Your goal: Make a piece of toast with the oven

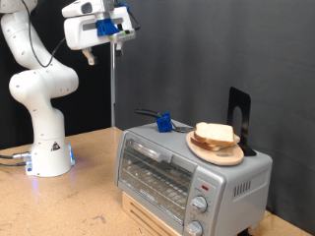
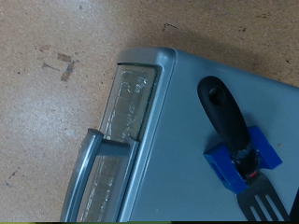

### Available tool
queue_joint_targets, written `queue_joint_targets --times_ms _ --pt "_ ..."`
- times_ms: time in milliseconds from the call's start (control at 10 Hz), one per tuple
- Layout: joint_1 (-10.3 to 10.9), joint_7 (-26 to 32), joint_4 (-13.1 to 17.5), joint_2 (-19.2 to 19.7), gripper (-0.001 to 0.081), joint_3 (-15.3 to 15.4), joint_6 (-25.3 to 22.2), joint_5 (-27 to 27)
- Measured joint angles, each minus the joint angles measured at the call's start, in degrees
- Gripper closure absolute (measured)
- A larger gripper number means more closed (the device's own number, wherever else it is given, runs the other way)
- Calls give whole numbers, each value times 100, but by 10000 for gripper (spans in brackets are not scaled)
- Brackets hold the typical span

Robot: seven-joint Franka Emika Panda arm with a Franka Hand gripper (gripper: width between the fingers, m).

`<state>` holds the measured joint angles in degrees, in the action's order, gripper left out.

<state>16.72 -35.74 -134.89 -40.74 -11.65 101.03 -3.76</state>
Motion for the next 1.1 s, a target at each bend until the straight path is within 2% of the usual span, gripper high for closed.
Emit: queue_joint_targets --times_ms 200,400,500,600,700,800,1100 --pt "0 24 0 -11 -2 3 -28 -14" --pt "65 219 62 44 -2 -174 -516 -543" --pt "68 168 116 144 -2 -322 -589 -860" --pt "6 -189 135 292 -2 -413 -436 -1036" --pt "-120 -709 129 468 -2 -414 -49 -1052" --pt "-258 -1142 142 636 -2 -319 175 -1052" --pt "-193 -563 133 574 -2 -391 112 -1352"
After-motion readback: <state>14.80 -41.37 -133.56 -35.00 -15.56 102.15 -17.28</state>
